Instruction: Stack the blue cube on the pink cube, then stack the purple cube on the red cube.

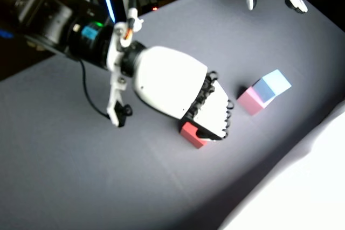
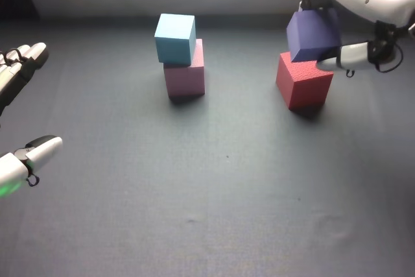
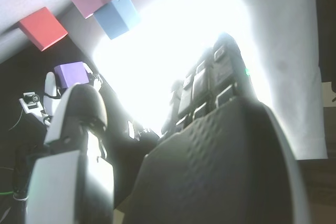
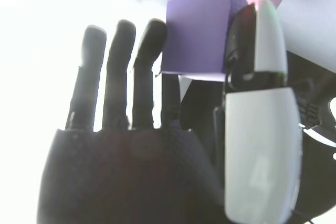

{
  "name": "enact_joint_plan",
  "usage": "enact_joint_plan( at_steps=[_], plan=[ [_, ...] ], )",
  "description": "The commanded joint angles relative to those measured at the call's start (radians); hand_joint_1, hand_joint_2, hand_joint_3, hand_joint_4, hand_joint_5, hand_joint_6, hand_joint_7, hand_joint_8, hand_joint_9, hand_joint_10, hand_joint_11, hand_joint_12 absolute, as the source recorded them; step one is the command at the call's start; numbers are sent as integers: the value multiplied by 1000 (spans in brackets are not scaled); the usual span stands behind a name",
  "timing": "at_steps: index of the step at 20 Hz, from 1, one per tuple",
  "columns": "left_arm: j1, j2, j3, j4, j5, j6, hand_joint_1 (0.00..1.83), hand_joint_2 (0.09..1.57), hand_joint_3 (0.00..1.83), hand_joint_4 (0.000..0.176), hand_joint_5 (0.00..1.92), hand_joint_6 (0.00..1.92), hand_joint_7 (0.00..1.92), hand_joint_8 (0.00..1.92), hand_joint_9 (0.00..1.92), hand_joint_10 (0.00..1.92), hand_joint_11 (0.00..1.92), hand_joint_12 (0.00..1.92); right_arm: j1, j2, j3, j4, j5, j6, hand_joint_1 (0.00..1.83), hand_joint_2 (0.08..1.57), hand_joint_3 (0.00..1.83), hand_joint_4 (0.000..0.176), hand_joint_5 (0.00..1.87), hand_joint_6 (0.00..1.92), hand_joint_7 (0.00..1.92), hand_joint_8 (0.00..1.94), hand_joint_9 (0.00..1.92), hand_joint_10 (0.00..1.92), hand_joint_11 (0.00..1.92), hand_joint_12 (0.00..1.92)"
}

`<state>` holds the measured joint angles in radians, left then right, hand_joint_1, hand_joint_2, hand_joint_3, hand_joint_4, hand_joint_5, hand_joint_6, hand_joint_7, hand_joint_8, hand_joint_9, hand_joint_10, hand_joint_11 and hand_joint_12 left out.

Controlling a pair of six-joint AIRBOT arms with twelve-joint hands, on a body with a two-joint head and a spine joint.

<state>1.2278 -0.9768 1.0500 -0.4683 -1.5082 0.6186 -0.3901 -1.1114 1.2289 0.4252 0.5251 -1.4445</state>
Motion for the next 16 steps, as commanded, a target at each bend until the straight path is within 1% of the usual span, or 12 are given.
enact_joint_plan(
  at_steps=[1, 4, 6, 7, 8, 9, 10, 11, 13, 14, 15, 16],
  plan=[
    [1, 3, 1, -1, -127, -8, 770, 1291, 0, 57, 0, 0, 0, 0, 0, 0, 0, 0, 12, 9, 11, -5, 101, -1, 1171, 1254, 0, 0, 802, 1177, 671, 1595, 525, 1586, 434, 1921],
    [1, 3, 1, -1, -128, -8, 770, 1293, 0, 54, 0, 0, 0, 0, 0, 0, 0, 0, 8, -5, 36, 21, 76, -1, 1199, 1251, 0, 0, 769, 1128, 726, 1622, 615, 1660, 610, 1921],
    [1, 3, 1, -1, -128, -8, 745, 1293, 0, 51, 0, 0, 0, 0, 0, 0, 0, 0, 4, -23, 57, 36, 59, -2, 1168, 1238, 0, 0, 741, 1258, 786, 1423, 659, 1284, 498, 1769],
    [1, 3, 2, -1, -128, -8, 738, 1293, 0, 47, 0, 0, 0, 0, 0, 0, 0, 0, 1, -32, 67, 46, 51, -2, 1176, 1232, 0, 0, 739, 1243, 812, 1404, 707, 1256, 541, 1758],
    [1, 3, 2, -1, -128, -9, 749, 1291, 0, 60, 0, 0, 0, 0, 0, 0, 0, 0, -2, -39, 75, 53, 47, -2, 1211, 1229, 0, 0, 737, 1154, 831, 1472, 788, 1441, 684, 1856],
    [1, 3, 2, -1, -128, -10, 743, 1294, 0, 56, 0, 0, 0, 0, 0, 0, 0, 0, -2, -48, 83, 58, 41, -2, 1135, 1227, 0, 0, 762, 1262, 943, 1732, 1059, 1825, 1098, 1908],
    [1, 3, 2, -1, -128, -10, 741, 1294, 0, 58, 0, 0, 0, 0, 0, 0, 0, 0, -3, -59, 95, 65, 34, -2, 1117, 1229, 1, 0, 762, 1294, 1001, 1894, 1197, 1902, 1270, 1918],
    [1, 3, 2, -1, -128, -10, 741, 1298, 2, 60, 0, 0, 0, 0, 0, 0, 0, 0, -3, -66, 101, 68, 27, -2, 1176, 1251, 17, 0, 699, 1378, 780, 1577, 1034, 1917, 1096, 1920],
    [1, 2, 3, -1, -128, -12, 737, 1294, 0, 60, 0, 0, 0, 0, 0, 0, 0, 0, -6, -80, 119, 78, 13, -2, 1198, 1271, 2, 0, 661, 1192, 767, 1637, 881, 1804, 902, 1921],
    [1, 2, 3, -1, -128, -12, 753, 1292, 0, 75, 0, 0, 0, 0, 0, 0, 0, 0, -8, -83, 123, 83, 13, -2, 1205, 1253, 0, 0, 717, 1167, 774, 1584, 706, 1651, 704, 1921],
    [1, 2, 3, -1, -128, -12, 755, 1293, 0, 74, 0, 0, 0, 0, 0, 0, 0, 0, -9, -85, 126, 86, 11, -2, 1196, 1273, 1, 0, 694, 1151, 730, 1680, 746, 1807, 776, 1921],
    [2, 2, 3, -1, -128, -12, 736, 1293, 0, 74, 0, 0, 0, 0, 0, 0, 0, 0, -9, -85, 128, 89, 9, -2, 1199, 1264, 0, 0, 727, 1148, 730, 1654, 630, 1697, 623, 1921]
  ],
)
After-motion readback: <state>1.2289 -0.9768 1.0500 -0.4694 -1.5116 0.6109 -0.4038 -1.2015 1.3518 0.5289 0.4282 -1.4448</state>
